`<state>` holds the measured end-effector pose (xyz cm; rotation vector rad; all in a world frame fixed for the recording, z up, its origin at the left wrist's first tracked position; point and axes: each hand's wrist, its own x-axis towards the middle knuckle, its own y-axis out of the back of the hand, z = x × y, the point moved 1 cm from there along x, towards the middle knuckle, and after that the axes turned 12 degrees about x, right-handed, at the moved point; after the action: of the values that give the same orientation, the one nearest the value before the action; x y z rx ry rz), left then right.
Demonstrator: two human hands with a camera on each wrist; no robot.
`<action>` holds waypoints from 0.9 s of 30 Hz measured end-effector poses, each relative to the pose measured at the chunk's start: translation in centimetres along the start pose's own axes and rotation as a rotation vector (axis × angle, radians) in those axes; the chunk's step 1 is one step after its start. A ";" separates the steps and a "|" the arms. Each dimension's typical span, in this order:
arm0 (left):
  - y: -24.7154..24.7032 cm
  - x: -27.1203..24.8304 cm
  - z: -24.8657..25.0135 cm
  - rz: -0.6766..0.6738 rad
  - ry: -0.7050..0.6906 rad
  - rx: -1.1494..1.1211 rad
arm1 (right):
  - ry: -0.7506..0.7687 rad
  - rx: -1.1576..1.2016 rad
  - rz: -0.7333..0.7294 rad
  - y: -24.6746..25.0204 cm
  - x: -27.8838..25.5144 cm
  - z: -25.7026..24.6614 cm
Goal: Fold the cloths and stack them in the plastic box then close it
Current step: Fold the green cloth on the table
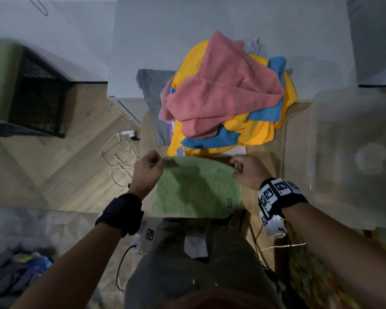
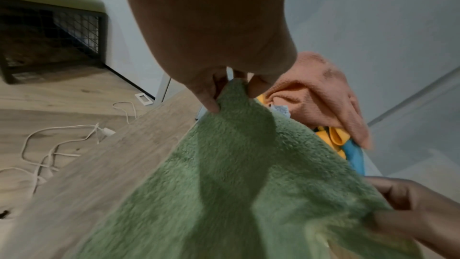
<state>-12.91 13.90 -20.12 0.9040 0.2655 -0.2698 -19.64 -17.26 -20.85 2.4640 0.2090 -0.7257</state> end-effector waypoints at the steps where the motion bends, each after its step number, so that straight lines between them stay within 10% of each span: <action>1: 0.0 -0.6 -0.4 -0.039 -0.004 0.013 | -0.035 0.010 -0.057 -0.2 -0.5 0.0; 13: -4.2 -3.2 -7.1 -0.396 -0.054 0.322 | -0.252 -0.146 -0.576 -5.8 -2.8 2.0; 21: -6.7 -1.9 -6.0 -0.343 0.338 0.278 | -0.265 -0.068 -0.130 -6.9 -1.3 4.9; 27: -8.5 -1.7 -7.0 -0.363 0.294 0.548 | -0.312 -0.151 -0.029 -7.7 -0.3 6.6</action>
<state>-18.21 14.68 -29.88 1.4412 0.6508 -0.5629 -25.17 -14.48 -28.89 2.1752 0.1735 -1.0532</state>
